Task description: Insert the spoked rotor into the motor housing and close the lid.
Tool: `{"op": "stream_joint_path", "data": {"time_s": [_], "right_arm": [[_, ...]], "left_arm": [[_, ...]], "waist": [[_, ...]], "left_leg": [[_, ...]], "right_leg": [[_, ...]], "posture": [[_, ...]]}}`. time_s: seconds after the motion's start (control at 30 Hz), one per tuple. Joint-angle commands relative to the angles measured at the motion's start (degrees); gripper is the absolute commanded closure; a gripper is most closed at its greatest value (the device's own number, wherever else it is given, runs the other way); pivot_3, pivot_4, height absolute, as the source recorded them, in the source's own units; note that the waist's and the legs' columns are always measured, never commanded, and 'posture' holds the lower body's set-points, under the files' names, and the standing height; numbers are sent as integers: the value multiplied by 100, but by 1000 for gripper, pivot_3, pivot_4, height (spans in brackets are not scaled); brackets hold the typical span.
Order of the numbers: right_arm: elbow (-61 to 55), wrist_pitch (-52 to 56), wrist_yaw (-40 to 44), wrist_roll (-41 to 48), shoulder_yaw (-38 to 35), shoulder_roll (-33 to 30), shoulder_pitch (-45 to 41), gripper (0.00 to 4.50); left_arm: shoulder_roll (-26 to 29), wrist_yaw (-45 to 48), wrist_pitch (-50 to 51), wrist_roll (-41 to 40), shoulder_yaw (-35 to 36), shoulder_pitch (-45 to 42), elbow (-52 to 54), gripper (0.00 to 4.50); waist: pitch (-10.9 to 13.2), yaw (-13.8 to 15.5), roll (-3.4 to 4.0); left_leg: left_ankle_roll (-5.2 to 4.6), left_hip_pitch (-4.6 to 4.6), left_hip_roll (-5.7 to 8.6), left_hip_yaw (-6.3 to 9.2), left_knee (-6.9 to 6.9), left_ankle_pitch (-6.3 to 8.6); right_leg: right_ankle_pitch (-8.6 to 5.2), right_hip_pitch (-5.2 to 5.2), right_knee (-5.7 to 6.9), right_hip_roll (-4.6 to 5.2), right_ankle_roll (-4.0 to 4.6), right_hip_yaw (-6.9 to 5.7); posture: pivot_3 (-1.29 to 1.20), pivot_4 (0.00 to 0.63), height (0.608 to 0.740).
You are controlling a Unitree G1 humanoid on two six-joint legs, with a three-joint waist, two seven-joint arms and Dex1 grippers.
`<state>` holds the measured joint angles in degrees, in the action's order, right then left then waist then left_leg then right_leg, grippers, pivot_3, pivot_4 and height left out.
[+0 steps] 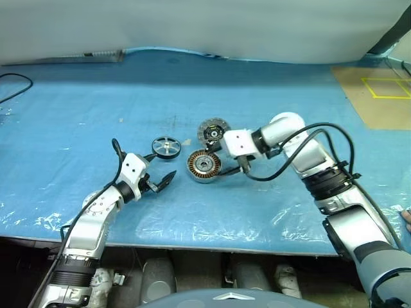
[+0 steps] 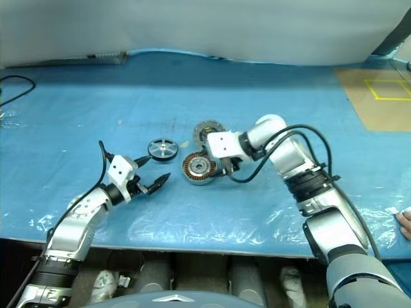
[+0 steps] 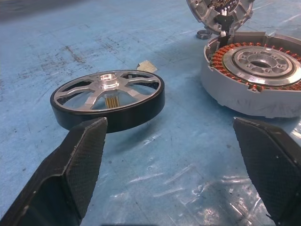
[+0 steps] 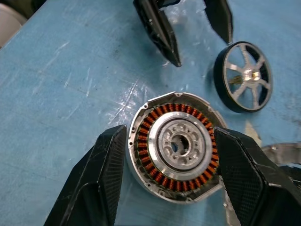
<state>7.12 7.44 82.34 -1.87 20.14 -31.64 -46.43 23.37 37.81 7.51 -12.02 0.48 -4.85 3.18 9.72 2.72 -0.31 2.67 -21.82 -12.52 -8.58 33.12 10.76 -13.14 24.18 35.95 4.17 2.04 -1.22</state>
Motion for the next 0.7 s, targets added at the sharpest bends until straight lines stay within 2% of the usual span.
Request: {"op": "stream_joint_path", "data": {"time_s": [0.03,0.2,0.43,0.7], "right_arm": [[-583,657,-75,550,-523,-241,153,1350],[-892,1520,-903,640,-986,-501,891,1350],[-290,1638,-3230,181,-1230,361,1719,1350],[1001,1090,-4672,51,-1341,1212,1631,1350]], "left_arm": [[101,87,8,-119,54,51,367,0],[94,126,-220,-106,65,294,492,0],[25,181,-405,-239,104,505,509,0],[66,245,-555,-222,100,586,356,0]], "waist": [[0,3,0],[0,11,0],[0,-27,1],[0,-18,2]], "left_leg": [[0,0,0,0,0,0],[1,3,0,0,-2,0],[28,14,2,-1,-5,6],[45,14,10,-1,-10,-1]], "right_leg": [[0,0,0,0,0,0],[0,-4,-5,0,0,0],[0,-5,-1,-2,-1,7],[1,-8,-9,0,-2,11]], "posture": [[0,150,740],[0,150,740],[0,150,740],[0,150,740]]}}
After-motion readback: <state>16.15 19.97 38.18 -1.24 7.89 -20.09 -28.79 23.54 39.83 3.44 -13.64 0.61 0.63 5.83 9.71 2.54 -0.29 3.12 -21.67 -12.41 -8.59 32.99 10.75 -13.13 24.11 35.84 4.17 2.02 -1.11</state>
